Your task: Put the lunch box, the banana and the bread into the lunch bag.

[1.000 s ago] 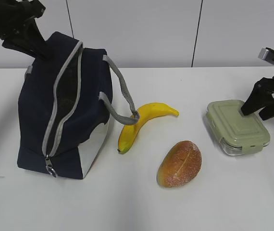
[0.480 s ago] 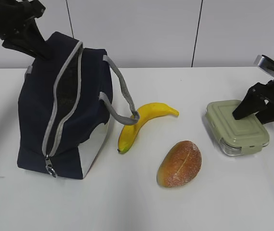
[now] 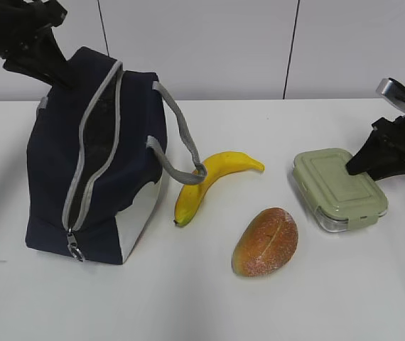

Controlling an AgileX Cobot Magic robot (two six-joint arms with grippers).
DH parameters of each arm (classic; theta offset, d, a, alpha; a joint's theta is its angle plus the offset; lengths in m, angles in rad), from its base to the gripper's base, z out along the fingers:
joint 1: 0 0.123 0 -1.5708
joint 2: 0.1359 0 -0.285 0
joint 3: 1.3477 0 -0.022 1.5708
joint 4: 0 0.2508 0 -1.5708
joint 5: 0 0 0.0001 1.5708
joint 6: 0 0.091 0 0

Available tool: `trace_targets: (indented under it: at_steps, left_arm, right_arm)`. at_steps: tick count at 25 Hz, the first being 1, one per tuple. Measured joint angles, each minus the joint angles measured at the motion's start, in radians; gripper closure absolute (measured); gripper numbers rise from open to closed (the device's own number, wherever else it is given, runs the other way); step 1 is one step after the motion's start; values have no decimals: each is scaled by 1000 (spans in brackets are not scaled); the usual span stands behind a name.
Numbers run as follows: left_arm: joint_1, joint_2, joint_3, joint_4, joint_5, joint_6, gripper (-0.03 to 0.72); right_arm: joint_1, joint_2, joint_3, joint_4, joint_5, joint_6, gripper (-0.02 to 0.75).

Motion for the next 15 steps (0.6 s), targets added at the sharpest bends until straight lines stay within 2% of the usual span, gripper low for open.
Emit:
trace_targets:
  at_steps: [5, 8, 10, 15]
  left_arm:
    - [0, 0, 0, 0, 0, 0, 699]
    - [0, 0, 0, 0, 0, 0, 699]
    - [0, 0, 0, 0, 0, 0, 699]
    - [0, 0, 0, 0, 0, 0, 699]
  right_arm:
    - [0, 0, 0, -2, 0, 2, 367]
    - [0, 0, 1, -4, 0, 6, 260]
    - [0, 0, 3, -4, -4, -3, 216]
    - [0, 0, 3, 0, -6, -23, 217]
